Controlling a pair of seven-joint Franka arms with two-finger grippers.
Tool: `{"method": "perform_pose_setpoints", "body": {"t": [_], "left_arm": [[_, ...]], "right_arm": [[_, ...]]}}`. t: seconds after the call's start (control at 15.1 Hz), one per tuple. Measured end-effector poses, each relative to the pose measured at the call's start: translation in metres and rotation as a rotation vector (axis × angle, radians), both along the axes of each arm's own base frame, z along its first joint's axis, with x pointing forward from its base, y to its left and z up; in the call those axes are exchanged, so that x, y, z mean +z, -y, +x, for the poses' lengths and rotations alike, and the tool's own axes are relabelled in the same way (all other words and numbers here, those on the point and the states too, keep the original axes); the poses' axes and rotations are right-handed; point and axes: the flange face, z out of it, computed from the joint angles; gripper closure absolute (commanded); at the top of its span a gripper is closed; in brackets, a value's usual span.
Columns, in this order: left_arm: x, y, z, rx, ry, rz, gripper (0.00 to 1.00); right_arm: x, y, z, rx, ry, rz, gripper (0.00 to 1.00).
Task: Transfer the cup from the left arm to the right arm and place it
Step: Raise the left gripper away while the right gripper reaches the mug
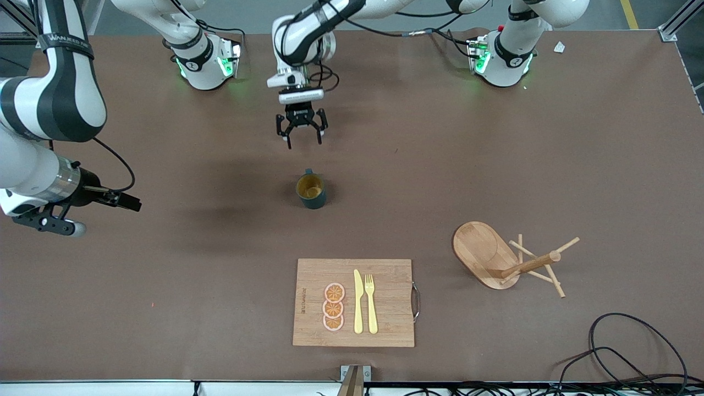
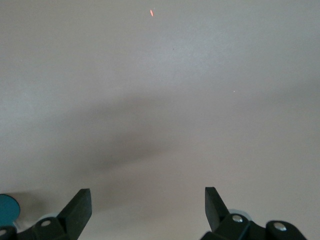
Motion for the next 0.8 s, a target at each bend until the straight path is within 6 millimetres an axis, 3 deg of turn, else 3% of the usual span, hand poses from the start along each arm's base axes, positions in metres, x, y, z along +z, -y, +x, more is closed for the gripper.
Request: {"method": "perform_pose_setpoints", "body": {"t": [0.2,0.4,0.6,0.8], "left_arm": [[0.065,-0.002,-0.012,0.114,-0.083,-0.04,0.0],[0.159,-0.015,0.004,0.187,-0.241,-0.108,0.0],[0.258,-0.054,0.06,0.21,-0.385,-0.179,0.0],[0.319,-0.11,0.133,0.211,-0.477,-0.214,0.0]], "right_arm": [[-0.017,-0.014,-0.005,-0.03,-0.02,-0.004,0.0],[-0.033,-0.033,-0.01,-0.067,-0.036,0.007,0.0],[-0.042,-0.041,-0.012,-0.104,-0.032,0.07,0.0],[-0.061,-0.054,-0.018,-0.125,-0.031,0.074,0.0]]}}
